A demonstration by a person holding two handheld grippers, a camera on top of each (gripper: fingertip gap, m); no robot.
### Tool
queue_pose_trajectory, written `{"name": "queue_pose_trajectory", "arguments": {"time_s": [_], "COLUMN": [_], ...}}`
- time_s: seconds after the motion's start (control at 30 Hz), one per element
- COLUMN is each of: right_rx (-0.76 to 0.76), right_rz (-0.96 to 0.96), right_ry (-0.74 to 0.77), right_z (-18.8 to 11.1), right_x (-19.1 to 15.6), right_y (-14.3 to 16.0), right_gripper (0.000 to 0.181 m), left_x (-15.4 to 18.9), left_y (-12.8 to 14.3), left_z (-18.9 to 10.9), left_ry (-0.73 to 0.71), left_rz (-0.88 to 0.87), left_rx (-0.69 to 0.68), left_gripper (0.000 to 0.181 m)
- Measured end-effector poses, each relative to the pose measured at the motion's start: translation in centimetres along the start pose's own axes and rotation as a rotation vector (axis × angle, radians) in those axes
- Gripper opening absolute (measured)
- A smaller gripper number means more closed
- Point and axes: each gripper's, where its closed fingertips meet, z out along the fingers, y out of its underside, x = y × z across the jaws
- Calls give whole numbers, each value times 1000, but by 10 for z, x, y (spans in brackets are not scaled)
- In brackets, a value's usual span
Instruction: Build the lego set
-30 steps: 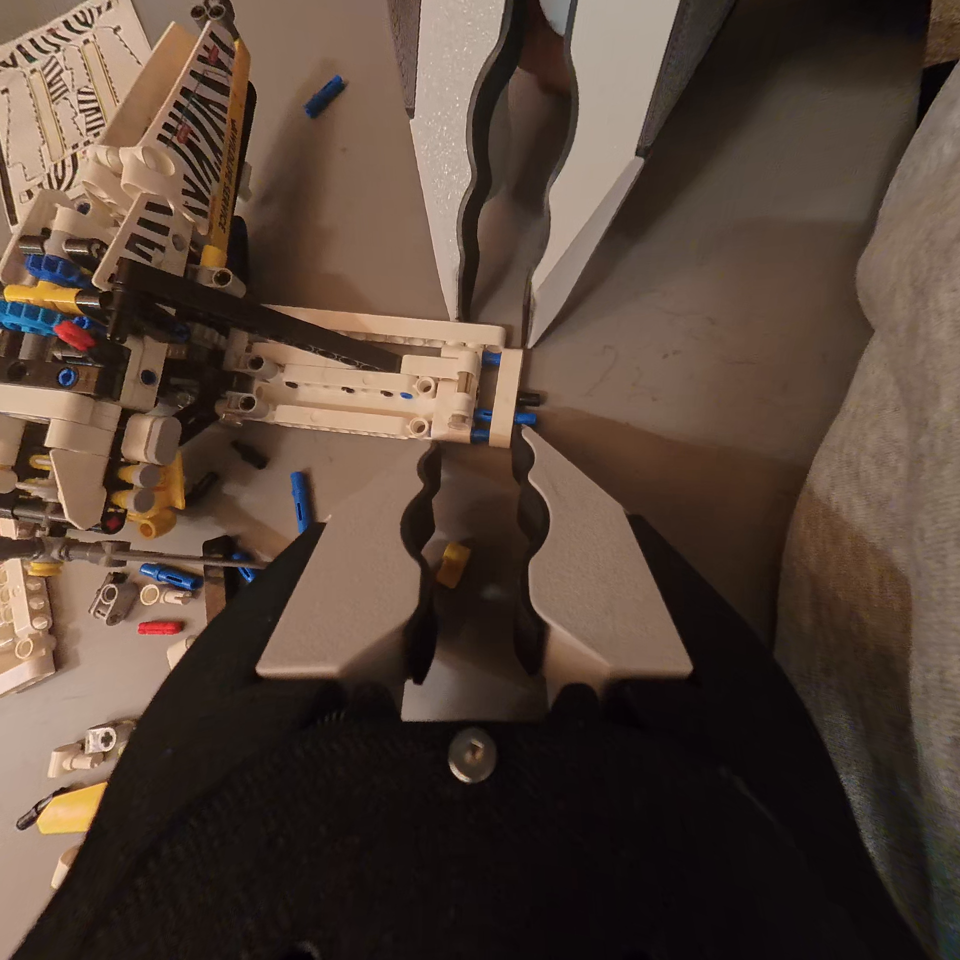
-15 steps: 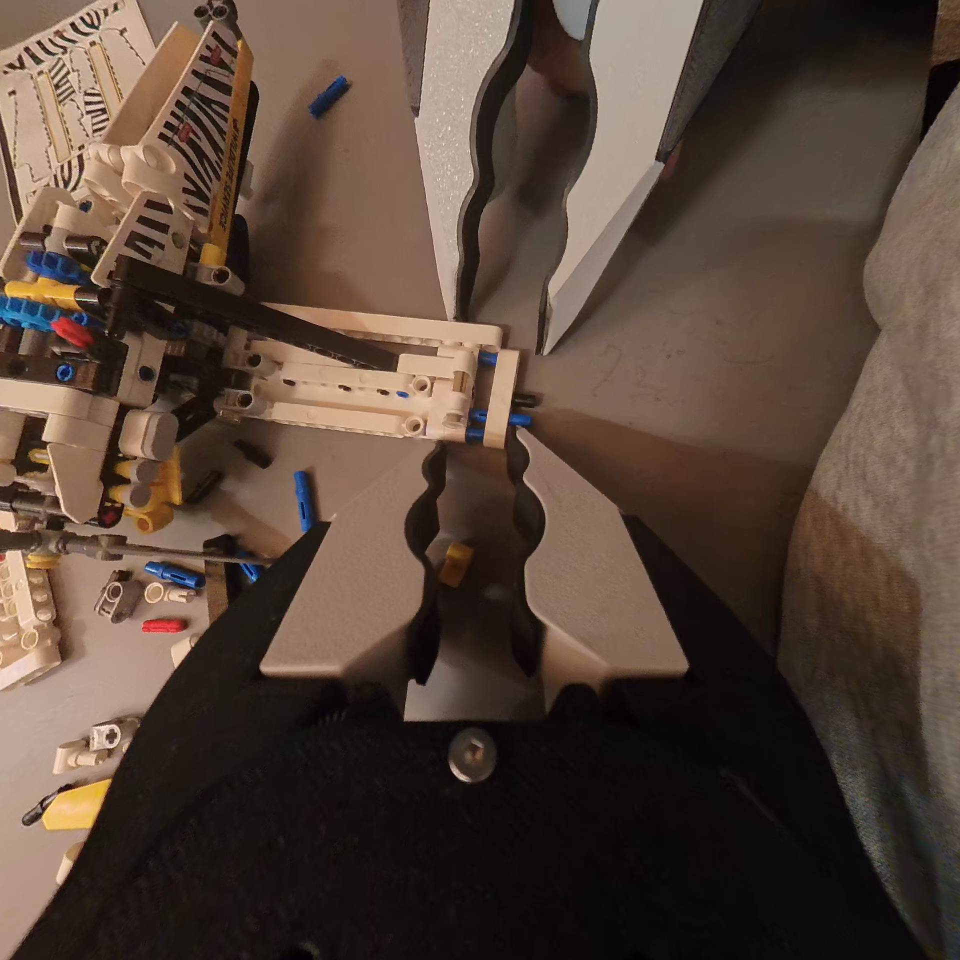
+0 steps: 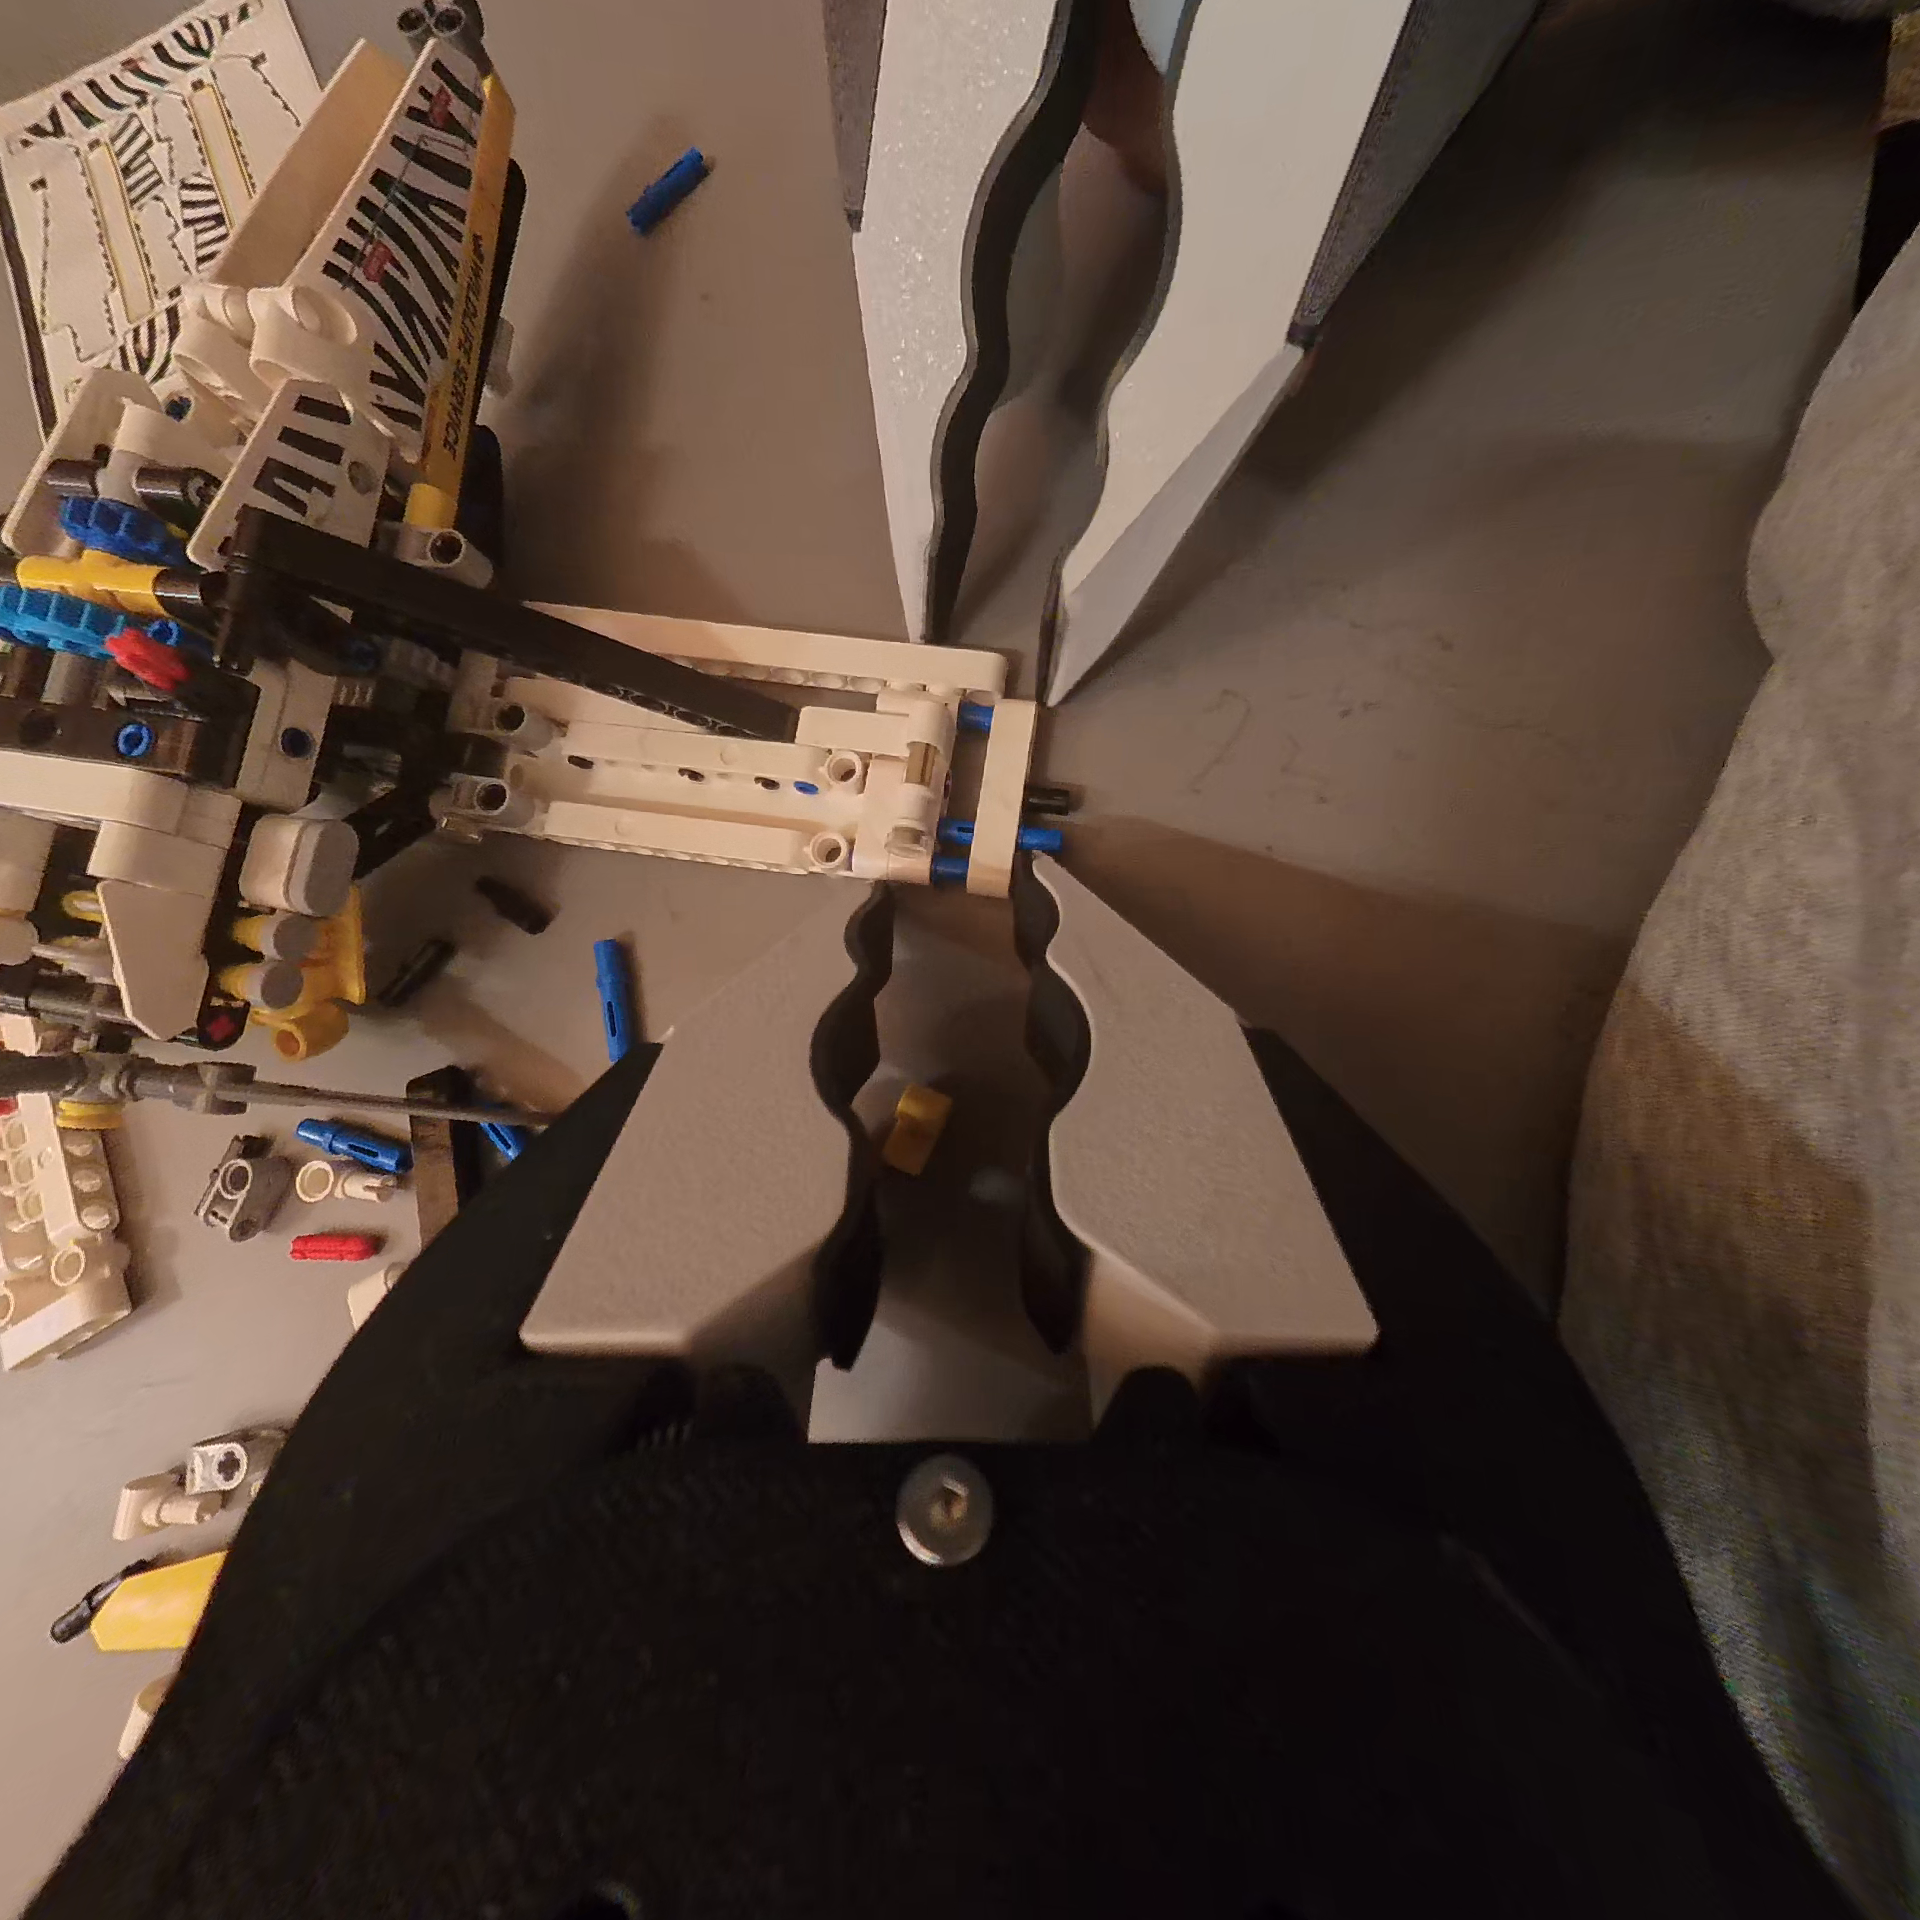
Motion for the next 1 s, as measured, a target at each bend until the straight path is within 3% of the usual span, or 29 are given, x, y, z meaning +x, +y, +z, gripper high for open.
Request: {"name": "queue_pose_trajectory", "arguments": {"time_s": [0.63,1.0], "right_rx": [2,-13], "right_rz": [22,-45], "right_ry": [-22,31], "right_z": [0,2], "right_x": [2,5], "right_y": [3,-7], "right_gripper": [21,47], "left_x": [-3,-3], "left_y": [-1,-1], "left_z": [0,1], "left_ry": [-32,-37], "left_rz": [13,10], "left_rx": [3,1], "left_gripper": [27,26]}}
